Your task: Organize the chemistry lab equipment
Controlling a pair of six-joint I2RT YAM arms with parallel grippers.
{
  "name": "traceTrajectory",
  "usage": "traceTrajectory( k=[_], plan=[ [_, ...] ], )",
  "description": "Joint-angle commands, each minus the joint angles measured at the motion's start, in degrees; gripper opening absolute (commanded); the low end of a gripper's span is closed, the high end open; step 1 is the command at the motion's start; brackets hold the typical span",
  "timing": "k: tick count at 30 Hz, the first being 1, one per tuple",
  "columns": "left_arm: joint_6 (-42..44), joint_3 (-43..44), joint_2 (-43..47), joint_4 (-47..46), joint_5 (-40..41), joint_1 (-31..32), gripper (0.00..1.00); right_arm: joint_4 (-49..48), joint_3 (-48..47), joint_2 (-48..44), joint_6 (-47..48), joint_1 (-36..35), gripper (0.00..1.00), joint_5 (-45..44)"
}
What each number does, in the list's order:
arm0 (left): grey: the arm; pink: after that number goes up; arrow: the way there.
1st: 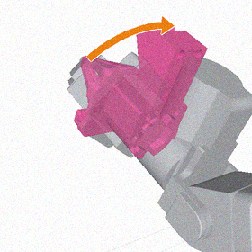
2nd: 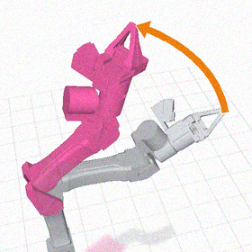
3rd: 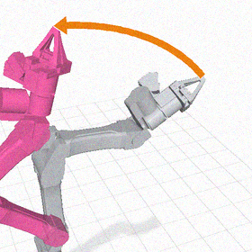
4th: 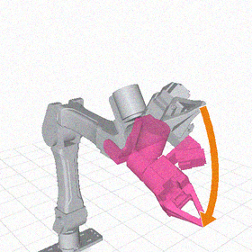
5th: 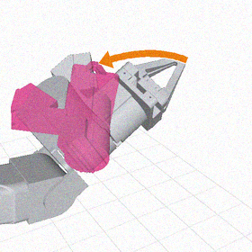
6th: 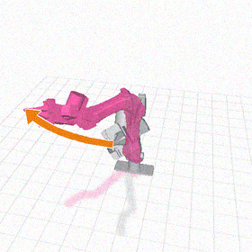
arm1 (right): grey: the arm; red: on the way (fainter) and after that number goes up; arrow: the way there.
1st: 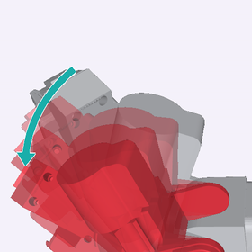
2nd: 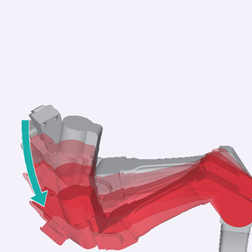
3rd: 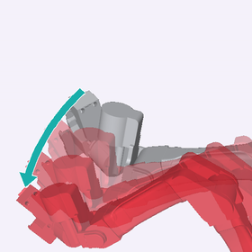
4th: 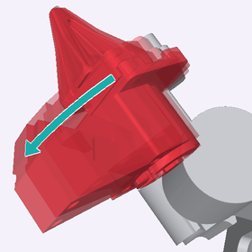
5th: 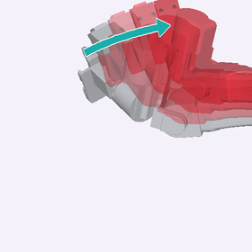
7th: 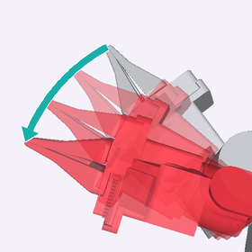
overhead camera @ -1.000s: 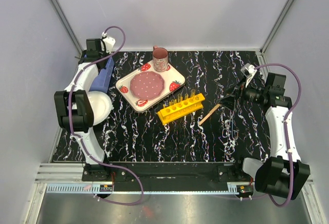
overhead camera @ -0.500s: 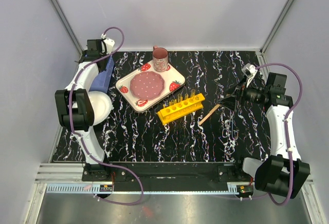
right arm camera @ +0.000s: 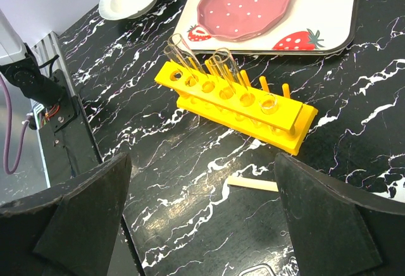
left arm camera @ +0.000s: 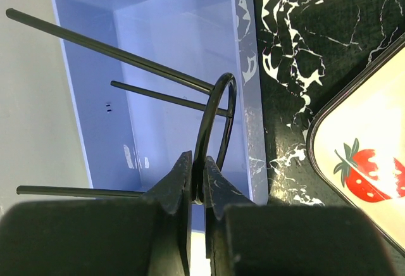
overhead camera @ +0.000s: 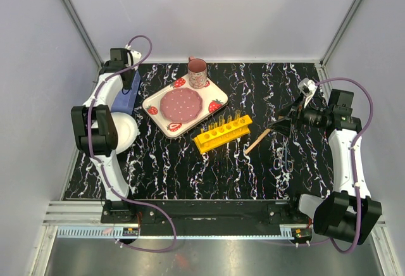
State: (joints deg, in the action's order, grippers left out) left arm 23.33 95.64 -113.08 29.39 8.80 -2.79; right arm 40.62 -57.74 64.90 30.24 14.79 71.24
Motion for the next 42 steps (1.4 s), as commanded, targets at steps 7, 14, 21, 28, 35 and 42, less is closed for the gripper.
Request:
traceTrajectory(
  k=[7, 14, 21, 28, 35, 42],
  plan=[
    [-2.8, 5.9, -1.4, 2.4, 3.0, -0.9, 0.06, 1.3, -2.4, -0.9, 1.7, 0.6, 1.0, 2.1],
    [-3.1, 5.7, -2.4, 3.9, 2.7, -1.0, 0.07, 1.3, -2.5, -1.3, 1.7, 0.8, 1.0, 2.2],
    [-4.0, 5.7, -2.7, 5.4, 2.4, -1.1, 0.13, 1.4, -2.5, -1.8, 1.7, 0.9, 1.0, 2.4],
    [-5.0, 5.0, -0.3, 5.5, 2.6, -1.0, 0.31, 1.3, -2.2, -2.6, 2.0, 1.1, 1.0, 2.2],
    [-8.8, 2.4, 8.4, 4.9, 0.3, -1.1, 0.45, 1.0, -1.5, -4.2, 3.0, 1.4, 1.0, 1.8],
    [-16.7, -13.0, 27.1, -3.6, -7.1, -1.1, 0.64, -1.9, 0.3, -6.2, 2.1, 1.9, 1.0, -1.2]
  ],
)
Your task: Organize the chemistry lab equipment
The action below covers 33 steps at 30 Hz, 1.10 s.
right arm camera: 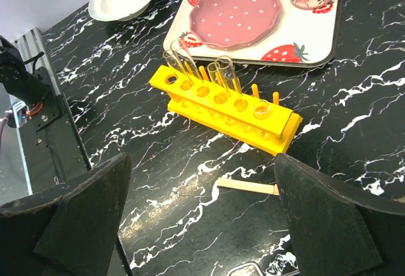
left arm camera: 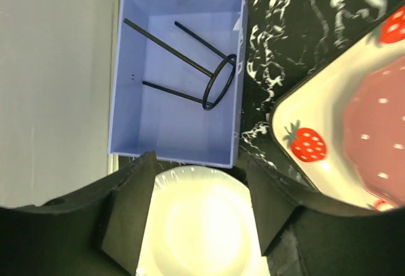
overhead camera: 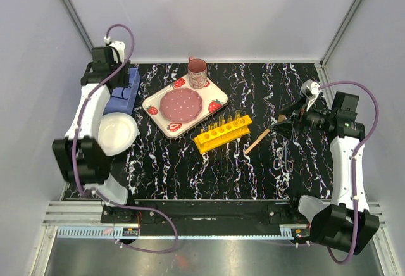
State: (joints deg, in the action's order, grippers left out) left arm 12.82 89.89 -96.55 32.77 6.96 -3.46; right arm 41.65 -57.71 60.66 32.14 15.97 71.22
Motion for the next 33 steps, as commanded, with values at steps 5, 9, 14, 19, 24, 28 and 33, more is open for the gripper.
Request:
traceTrajectory(
  k=[5, 9, 14, 19, 24, 28, 33],
  plan=[
    [-11.0, -25.5, 30.0, -14.4, -10.9, -0.2, 0.82, -4.9, -0.2, -2.5, -4.9, 0.7, 0.99, -6.9],
    [-14.4, -35.2, 42.8, -15.3, -14.4, -0.3, 0.96, -3.7, -2.6, -2.9, -8.8, 0.8, 1.0, -15.4],
    [-22.0, -43.8, 54.0, -13.2, -21.7, -0.3, 0.99, 3.7, -6.1, -1.7, -7.0, 0.7, 1.0, -24.2],
    [-28.5, -46.3, 59.8, -8.3, -26.6, -0.3, 0.99, 10.8, -9.6, 2.3, -5.4, 0.7, 1.0, -29.7],
    [-33.0, -48.7, 61.6, -4.7, -32.7, -0.3, 0.99, 11.5, -9.2, 5.5, -8.2, 0.7, 0.95, -35.0],
    [-35.7, -51.3, 64.5, -3.9, -36.0, -0.3, 0.99, 11.0, -8.2, 9.4, -8.8, 0.7, 0.86, -40.5],
    [-37.3, -53.4, 68.1, -3.8, -39.7, -0.3, 0.99, 11.3, -7.2, 17.2, -10.0, 0.6, 0.61, -42.8]
  ],
)
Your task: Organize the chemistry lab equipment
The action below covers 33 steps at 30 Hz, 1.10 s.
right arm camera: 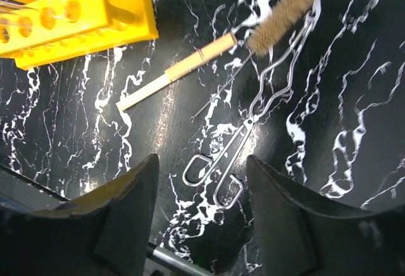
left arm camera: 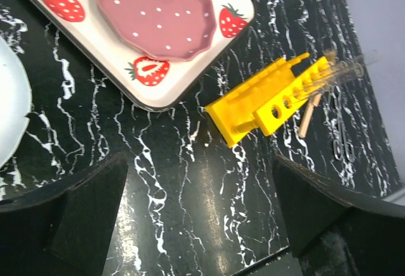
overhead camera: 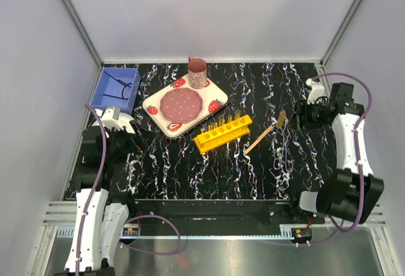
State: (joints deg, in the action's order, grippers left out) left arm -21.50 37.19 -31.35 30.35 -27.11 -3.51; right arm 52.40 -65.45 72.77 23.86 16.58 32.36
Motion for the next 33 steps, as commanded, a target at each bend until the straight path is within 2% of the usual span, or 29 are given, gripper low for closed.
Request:
traceTrajectory(
  k=[1, 5, 17, 33],
  plan=[
    [-3.4, -1.2, 3.1, -1.3, -6.0, -0.3, 0.99, 0.6, 0.7, 6.2, -2.0, -0.2, 0.58, -3.7],
    [-2.5, -1.4, 2.9, -0.3, -9.4, -0.3, 0.98, -0.7, 1.4, 11.1, -3.8, -1.6, 0.49, -2.9],
    [-2.1, -2.4, 6.5, -1.1, -10.0, -0.2, 0.98, -7.8, -1.8, 26.3, -13.7, -6.1, 0.35, -6.5],
    [-2.5, -3.0, 8.7, -2.0, -9.3, -0.3, 0.99, -12.3, -6.6, 34.0, -18.5, -9.3, 0.35, -12.7]
  ],
)
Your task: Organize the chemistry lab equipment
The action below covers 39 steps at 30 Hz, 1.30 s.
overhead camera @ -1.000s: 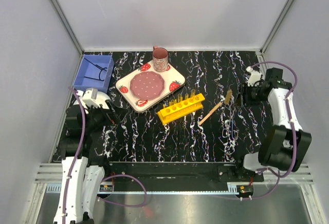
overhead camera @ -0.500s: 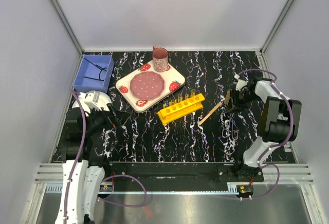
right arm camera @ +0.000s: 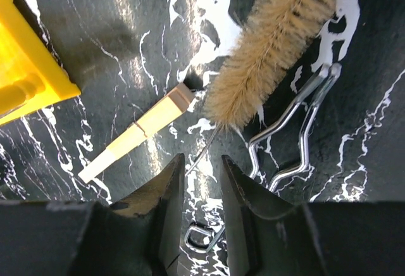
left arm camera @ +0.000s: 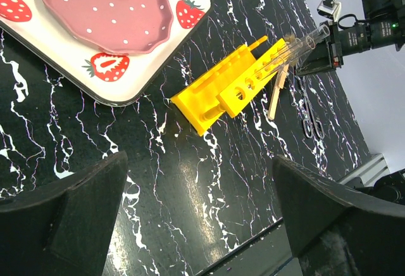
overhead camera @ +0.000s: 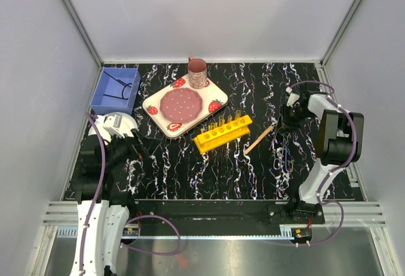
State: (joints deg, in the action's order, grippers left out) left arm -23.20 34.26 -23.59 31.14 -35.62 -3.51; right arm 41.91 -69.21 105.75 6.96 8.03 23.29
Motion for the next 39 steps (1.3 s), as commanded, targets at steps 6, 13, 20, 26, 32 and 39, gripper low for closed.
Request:
traceTrajectory(
  k=[6, 13, 20, 26, 32, 39],
  plan=[
    [-0.8, -0.2, 0.7, -2.9, -0.9, -0.3, 0.99, -2.4, -4.0, 2.6, -2.0, -1.7, 0.33, -5.5],
    [-1.1, -0.3, 0.4, -3.2, -0.6, -0.2, 0.99, -2.6, -4.9, 4.5, -2.1, -2.7, 0.31, -6.8],
    [-1.2, -0.3, 0.0, -3.2, -0.9, -0.2, 0.99, -2.9, -4.9, 5.0, -2.3, -2.7, 0.19, -8.0],
    [-1.5, -0.7, -0.3, -3.5, -2.5, -0.3, 0.99, -4.6, -3.3, 2.8, -2.7, -2.6, 0.09, -6.2],
    [-4.0, -2.4, -3.3, -7.8, -12.4, -0.1, 0.99, -6.7, -0.7, -3.5, -3.5, 0.3, 0.03, -1.5],
    [-16.7, -7.7, -2.5, -15.8, -17.8, 0.0, 0.99, -8.8, 5.4, -17.1, -0.3, 5.2, 0.0, 9.8]
  ],
)
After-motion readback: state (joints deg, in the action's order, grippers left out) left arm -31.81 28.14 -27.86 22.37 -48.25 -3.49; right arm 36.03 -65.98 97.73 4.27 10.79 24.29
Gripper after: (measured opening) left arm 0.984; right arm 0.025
